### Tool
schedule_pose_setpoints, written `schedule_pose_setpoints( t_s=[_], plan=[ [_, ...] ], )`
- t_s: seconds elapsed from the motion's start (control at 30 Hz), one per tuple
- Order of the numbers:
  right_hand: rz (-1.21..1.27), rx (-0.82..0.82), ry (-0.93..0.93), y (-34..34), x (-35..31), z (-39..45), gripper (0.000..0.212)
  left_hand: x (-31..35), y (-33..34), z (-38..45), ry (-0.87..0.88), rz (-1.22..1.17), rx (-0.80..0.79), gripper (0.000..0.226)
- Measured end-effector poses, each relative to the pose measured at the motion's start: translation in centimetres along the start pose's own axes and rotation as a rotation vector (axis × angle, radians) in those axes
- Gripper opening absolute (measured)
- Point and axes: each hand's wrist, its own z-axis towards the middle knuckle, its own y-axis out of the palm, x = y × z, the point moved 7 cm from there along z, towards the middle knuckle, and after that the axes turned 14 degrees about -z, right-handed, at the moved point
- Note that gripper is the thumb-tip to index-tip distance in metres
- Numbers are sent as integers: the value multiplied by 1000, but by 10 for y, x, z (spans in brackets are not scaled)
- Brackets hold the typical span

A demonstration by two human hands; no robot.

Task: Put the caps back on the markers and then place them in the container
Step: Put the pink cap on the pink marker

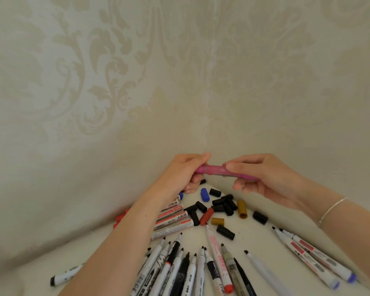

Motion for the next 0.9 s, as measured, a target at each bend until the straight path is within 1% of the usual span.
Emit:
schedule_pose_setpoints(
  t_s=[0.1, 0.17, 0.23, 0.33, 0.47, 0.7, 0.8, 0.9],
  plan=[
    [-251, -147, -67, 19, -8, -5, 31, 4, -8, -2, -30, -45, 45, 37],
    [-350, -121, -116, 26, -12, -1, 27, -2, -11, -4, -93, -67, 71, 40],
    [-390, -66, -148, 29, -16, 4, 24, -8, -12, -4, -133, -79, 87, 41],
    [-447, -4, -193, 29, -21, 9, 17, -12, -11, -2, -107, -106, 119, 40],
    [-478, 47, -233, 23, -27, 8, 17, -12, -7, 2, 6, -93, 190, 35],
    [-471, 67, -249, 26, -36, 8, 15, -5, -11, 3, 96, -190, 283, 6],
    [-474, 66, -263, 27, -40, 10, 17, -4, -14, 3, 128, -216, 308, 8],
    [-430, 51, -219, 28, -33, 16, 15, -5, -16, 3, 125, -210, 323, 8]
  ],
)
